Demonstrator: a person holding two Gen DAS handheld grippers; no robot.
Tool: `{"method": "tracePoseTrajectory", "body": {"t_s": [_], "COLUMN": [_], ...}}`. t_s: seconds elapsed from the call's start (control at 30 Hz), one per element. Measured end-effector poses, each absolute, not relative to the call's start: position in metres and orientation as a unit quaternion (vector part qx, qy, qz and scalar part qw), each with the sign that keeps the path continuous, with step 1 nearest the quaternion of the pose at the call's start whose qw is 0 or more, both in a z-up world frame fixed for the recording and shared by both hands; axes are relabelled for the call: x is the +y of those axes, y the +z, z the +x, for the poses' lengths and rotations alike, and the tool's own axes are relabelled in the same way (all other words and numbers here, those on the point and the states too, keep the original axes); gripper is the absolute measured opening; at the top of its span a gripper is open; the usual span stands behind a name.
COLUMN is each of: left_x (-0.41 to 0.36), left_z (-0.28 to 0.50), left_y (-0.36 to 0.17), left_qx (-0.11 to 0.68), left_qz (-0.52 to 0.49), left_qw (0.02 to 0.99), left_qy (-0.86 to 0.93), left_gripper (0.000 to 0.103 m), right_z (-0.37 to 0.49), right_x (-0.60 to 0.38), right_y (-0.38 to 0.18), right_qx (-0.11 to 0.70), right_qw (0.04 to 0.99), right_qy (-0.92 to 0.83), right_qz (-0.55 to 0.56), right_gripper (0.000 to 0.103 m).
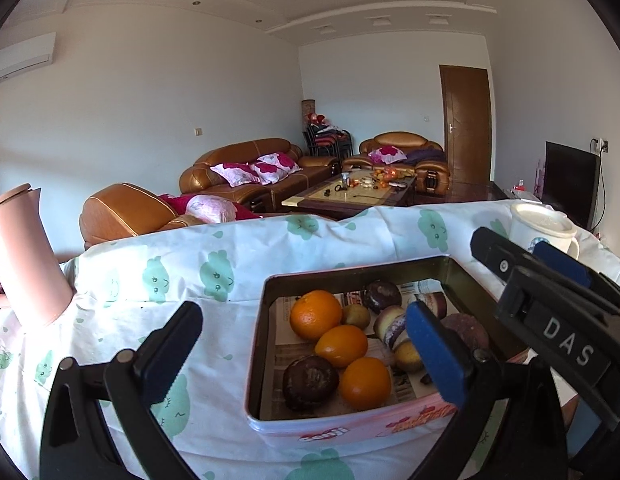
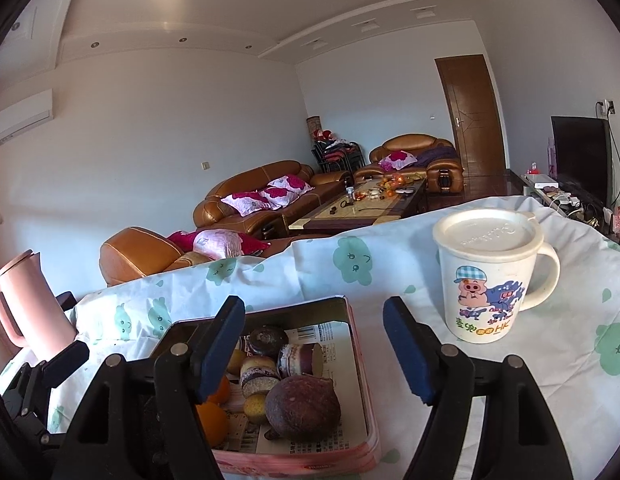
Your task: Organize fruits
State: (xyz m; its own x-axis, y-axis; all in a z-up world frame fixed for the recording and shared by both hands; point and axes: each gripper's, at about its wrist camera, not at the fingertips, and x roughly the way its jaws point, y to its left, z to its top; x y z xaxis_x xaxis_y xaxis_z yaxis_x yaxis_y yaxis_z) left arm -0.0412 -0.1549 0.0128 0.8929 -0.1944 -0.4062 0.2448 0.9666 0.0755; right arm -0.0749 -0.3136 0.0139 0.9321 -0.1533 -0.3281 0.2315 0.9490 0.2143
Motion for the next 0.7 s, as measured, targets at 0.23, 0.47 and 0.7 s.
{"method": "tracePoseTrajectory", "body": {"t_s": [0.23, 0.47, 0.7], "left_x": [-0.141, -0.14, -0.139], "left_z": [-0.054, -0.06, -0.059], "left_y": [0.014, 0.016, 0.016], "left_qx": [0.19, 0.178, 0.177], "left_qz": [0.045, 0.043, 0.039], "left_qw": [0.975, 0.978, 0.978], "left_qy": [-0.108, -0.103, -0.101], "left_gripper": [0.103, 0.103, 0.103], "right_z": [-0.1, -0.108, -0.114], "right_x": [-0.3, -0.295, -0.295], "right_y": [0.02, 0.022, 0.023], "right_qx": [0.118, 0.105, 0.098], "right_qw": [0.981, 0.982, 0.982], "right_qy": [-0.12, -0.134, -0.139], "right_qz": [0.094, 0.082, 0.083], "right_gripper": [0.078, 0.079, 0.079]}}
